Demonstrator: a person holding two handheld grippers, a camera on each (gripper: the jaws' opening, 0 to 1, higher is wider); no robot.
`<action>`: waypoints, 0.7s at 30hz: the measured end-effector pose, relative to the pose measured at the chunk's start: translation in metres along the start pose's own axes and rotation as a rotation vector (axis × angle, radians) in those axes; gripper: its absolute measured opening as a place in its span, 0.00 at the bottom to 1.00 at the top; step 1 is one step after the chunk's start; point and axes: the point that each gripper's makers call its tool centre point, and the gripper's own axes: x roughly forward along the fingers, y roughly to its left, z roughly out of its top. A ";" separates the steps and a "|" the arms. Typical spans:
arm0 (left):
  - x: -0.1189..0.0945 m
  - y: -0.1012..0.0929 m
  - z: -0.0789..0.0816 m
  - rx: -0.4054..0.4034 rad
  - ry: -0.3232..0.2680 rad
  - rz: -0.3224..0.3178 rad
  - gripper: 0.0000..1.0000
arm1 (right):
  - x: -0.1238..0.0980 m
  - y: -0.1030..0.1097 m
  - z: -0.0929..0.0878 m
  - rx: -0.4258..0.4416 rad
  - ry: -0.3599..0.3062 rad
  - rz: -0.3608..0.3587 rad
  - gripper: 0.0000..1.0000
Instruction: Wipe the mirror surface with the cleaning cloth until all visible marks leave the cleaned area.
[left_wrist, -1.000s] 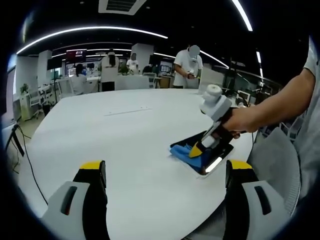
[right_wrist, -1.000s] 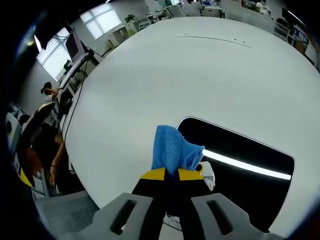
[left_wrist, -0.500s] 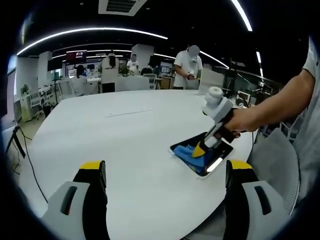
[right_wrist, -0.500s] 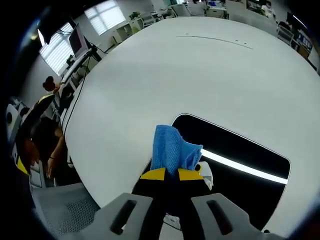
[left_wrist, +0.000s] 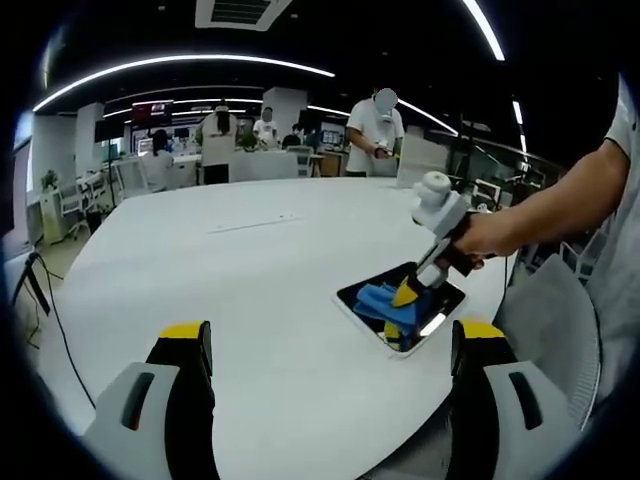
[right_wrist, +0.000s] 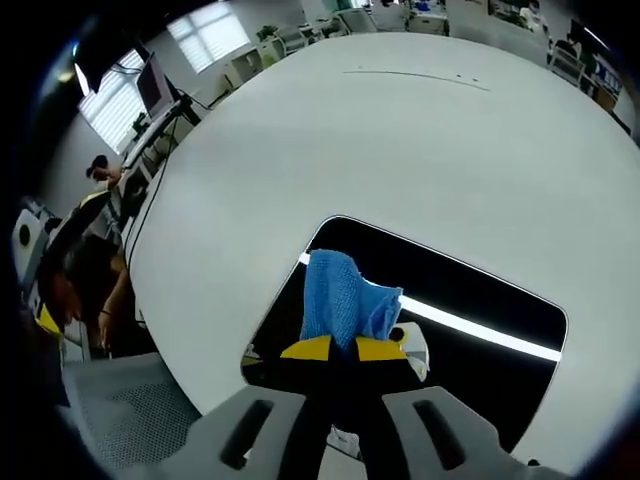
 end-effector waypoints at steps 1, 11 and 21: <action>0.000 -0.001 0.000 -0.001 0.001 0.000 0.99 | -0.001 -0.001 -0.001 0.001 0.000 -0.001 0.01; 0.002 0.002 -0.001 -0.003 0.004 0.001 0.99 | -0.012 -0.020 -0.011 0.005 0.001 -0.005 0.01; 0.000 0.004 -0.001 -0.001 0.001 0.004 0.99 | -0.027 -0.051 -0.024 0.057 -0.019 -0.020 0.01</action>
